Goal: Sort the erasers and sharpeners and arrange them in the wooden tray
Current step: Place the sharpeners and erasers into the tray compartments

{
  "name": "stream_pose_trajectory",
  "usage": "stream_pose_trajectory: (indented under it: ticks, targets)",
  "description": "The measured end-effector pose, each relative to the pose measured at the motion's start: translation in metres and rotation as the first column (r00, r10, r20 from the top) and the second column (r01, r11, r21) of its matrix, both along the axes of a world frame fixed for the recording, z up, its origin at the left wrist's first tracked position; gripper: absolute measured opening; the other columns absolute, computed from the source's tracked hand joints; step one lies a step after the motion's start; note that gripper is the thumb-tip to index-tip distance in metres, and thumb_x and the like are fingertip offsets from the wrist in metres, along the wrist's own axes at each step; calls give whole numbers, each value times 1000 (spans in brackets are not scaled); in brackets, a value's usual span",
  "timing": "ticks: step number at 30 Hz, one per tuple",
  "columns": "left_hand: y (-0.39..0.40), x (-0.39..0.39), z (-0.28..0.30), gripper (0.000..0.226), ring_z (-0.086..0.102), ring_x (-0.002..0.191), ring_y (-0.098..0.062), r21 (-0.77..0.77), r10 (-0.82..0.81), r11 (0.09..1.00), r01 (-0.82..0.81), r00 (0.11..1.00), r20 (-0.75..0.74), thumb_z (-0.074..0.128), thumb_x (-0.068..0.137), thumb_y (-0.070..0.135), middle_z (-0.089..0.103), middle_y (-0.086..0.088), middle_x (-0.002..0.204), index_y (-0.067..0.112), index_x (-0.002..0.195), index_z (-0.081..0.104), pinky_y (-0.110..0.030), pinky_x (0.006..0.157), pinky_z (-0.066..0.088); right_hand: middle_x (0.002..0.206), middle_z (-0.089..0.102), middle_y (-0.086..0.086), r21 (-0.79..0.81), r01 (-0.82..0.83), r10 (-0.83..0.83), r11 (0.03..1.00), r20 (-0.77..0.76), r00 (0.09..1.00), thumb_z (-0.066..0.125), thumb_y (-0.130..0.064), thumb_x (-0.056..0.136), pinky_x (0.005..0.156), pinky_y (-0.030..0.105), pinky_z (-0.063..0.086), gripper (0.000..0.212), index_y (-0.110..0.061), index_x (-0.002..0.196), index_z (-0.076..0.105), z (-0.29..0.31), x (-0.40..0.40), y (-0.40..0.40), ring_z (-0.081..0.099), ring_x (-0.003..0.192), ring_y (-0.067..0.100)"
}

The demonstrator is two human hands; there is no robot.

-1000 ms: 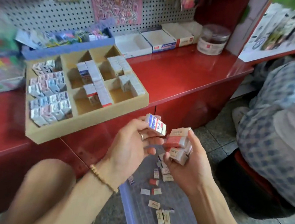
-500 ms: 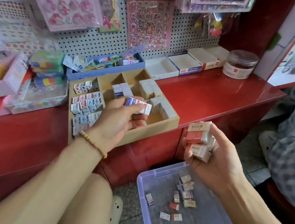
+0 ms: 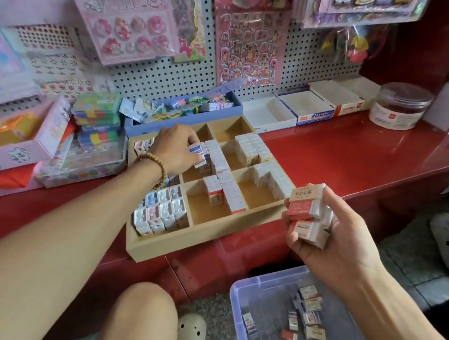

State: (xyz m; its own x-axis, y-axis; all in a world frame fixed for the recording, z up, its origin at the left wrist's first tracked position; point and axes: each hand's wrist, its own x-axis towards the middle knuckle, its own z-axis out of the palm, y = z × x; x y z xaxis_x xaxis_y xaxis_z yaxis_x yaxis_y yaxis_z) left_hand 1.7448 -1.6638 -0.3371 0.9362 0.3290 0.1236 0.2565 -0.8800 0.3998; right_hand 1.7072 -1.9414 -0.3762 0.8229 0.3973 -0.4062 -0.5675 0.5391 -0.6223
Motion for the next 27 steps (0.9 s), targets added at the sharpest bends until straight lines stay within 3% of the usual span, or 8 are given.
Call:
stream_pose_trajectory:
  ticks: [6,14,17,21,24,27]
  targets:
    - [2,17,-23,17,59,91,-25,128,-65,990,64,998,4,75,81,14,63,-2,91,20,87,60,-42,83,51,97,67,11,6,14,-14,1000,8,1000,62,-43,84,49,25,46,44,-12,115,64,0,1,-2,60,75,19]
    - [1,20,-38,32,56,98,-27,121,-70,990,66,997,29,74,75,8,52,-1,102,26,86,49,-43,85,50,93,68,10,21,7,-7,1000,1,1000,61,-42,84,48,25,46,40,-12,110,66,-1,-2,-7,60,70,17]
    - [3,18,-34,36,55,105,-29,116,-53,992,52,999,2,77,76,25,53,-5,112,28,100,52,-42,85,50,95,68,10,27,-2,2,1000,7,1000,61,-42,81,49,25,45,41,-13,111,65,1,-3,-6,60,70,17]
    - [-8,6,-23,42,57,104,-28,108,-79,992,61,982,171,69,83,28,50,-2,109,20,120,53,-41,82,51,98,67,10,33,-17,16,999,13,1000,62,-41,81,49,26,45,35,-17,106,68,2,-6,-6,58,73,19]
    - [-35,-4,-13,31,55,87,-19,77,-172,985,155,928,330,66,87,25,48,2,99,17,115,59,-41,77,53,101,66,11,40,-44,44,998,18,999,61,-41,86,48,27,46,28,-20,93,78,1,-8,-3,55,77,20]
    - [-75,-16,-4,23,57,77,-14,-119,-351,912,393,896,272,69,88,29,54,5,89,18,108,66,-34,78,53,104,66,13,42,-79,78,996,31,996,61,-40,87,49,27,47,28,-21,98,78,1,-11,-1,58,77,21]
